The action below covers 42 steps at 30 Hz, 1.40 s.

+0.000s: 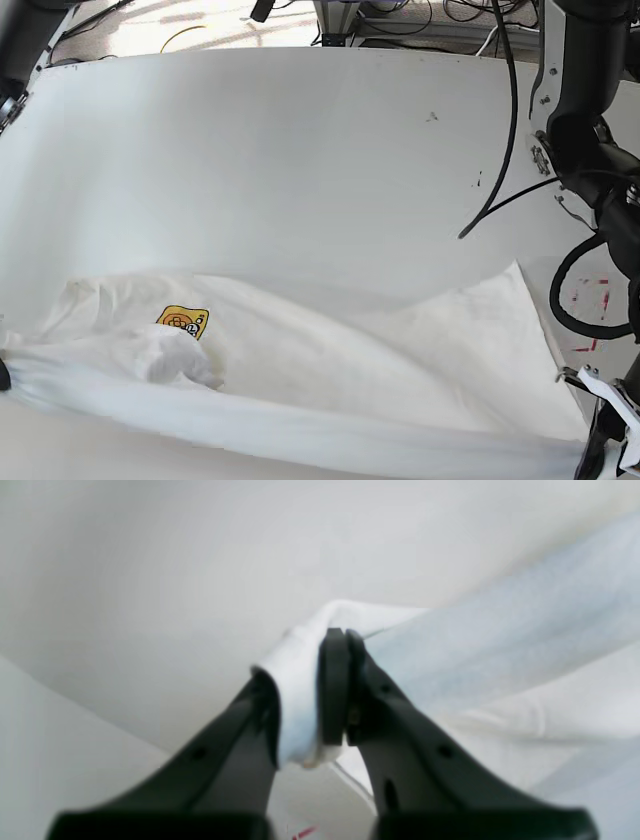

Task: Fold the T-shirt properly
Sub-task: 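Pull the shirt edge with both grippers away from the body to spread it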

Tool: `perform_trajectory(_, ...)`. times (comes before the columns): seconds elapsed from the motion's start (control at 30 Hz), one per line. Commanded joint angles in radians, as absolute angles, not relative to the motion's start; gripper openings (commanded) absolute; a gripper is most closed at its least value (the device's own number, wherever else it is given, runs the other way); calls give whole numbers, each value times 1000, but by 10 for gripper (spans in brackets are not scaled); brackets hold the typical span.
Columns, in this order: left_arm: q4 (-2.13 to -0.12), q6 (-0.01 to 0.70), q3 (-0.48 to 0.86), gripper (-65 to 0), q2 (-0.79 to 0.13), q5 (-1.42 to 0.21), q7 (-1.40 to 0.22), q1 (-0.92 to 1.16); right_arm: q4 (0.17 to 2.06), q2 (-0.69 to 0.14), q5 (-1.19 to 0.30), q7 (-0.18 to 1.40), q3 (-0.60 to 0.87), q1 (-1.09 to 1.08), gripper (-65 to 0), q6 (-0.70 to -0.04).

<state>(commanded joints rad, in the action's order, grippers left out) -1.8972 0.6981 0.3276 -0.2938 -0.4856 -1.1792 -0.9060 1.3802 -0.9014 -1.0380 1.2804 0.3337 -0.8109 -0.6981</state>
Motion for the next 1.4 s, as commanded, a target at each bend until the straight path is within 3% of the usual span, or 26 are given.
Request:
perform_trajectory(0.3, -1748, 698, 326, -650, -367, -490, -1179, -1139, 1268, -961, -1038, 1296, 21, -1245, -650, -698)
perform_trajectory(0.53, -1747, 698, 302, -650, -395, -492, -1191, -1139, 1265, -961, -1038, 1323, -1, -1294, -650, -698)
perform_trajectory(0.67, -1796, 698, 294, -650, -395, -492, -1205, -1072, 1270, -984, -1040, 1326, 41, -1194, -650, -698)
perform_trajectory(1.23, -1994, 698, 320, -650, -390, -498, -1210, -506, 1351, -974, -1256, 1326, 526, -381, -650, -698)
perform_trajectory(1.4, -2000, 698, 403, -650, -392, -605, -1210, -292, 1356, -938, -1349, 1326, 665, -127, -650, -698)
